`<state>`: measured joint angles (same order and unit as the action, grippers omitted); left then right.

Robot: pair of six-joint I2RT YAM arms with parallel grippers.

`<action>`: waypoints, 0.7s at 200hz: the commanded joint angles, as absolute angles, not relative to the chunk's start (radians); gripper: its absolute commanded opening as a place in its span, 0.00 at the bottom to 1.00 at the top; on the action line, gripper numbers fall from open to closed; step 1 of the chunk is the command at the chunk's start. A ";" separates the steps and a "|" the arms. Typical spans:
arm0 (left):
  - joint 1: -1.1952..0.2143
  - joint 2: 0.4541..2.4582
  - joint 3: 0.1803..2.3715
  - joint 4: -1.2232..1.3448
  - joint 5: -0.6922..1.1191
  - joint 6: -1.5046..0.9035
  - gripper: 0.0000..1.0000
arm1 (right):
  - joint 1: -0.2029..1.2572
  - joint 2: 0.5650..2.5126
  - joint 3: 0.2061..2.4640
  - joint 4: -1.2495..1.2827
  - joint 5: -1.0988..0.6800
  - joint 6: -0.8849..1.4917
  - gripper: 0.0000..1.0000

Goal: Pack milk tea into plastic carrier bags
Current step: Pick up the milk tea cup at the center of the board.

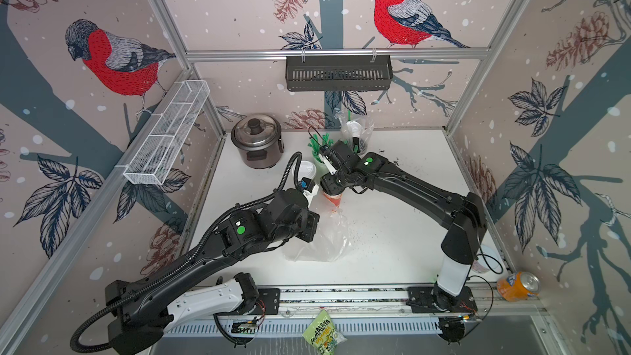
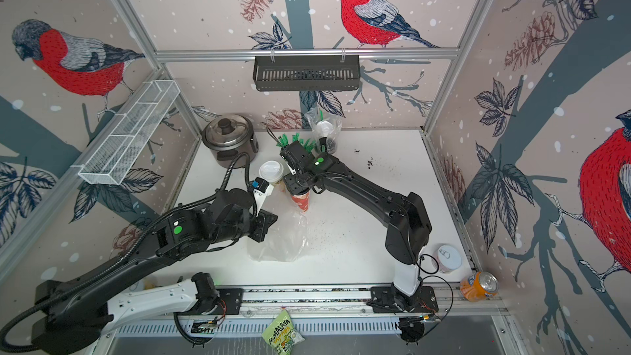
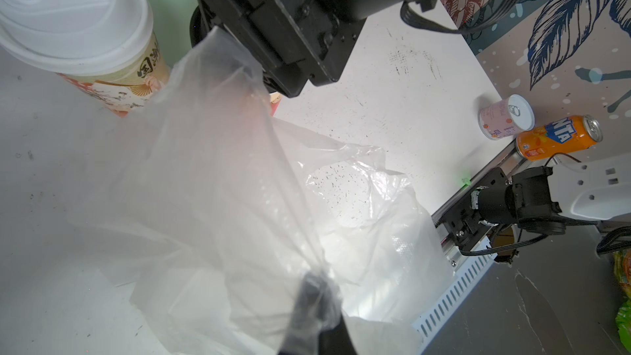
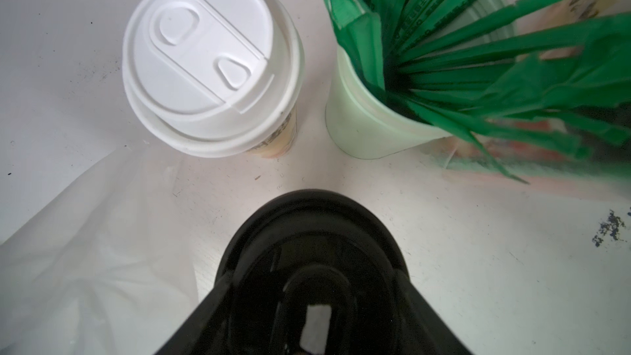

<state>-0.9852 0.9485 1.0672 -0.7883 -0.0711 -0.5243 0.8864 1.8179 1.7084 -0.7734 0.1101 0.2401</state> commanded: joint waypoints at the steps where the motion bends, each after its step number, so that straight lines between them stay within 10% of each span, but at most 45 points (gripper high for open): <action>1: -0.982 0.951 1.067 -0.733 -0.045 -0.535 0.00 | 0.870 1.771 1.708 -0.777 0.108 0.251 0.62; 140: -0.969 1.200 1.211 -0.553 0.114 -0.516 0.00 | 0.787 1.151 1.617 -0.803 0.115 0.312 0.62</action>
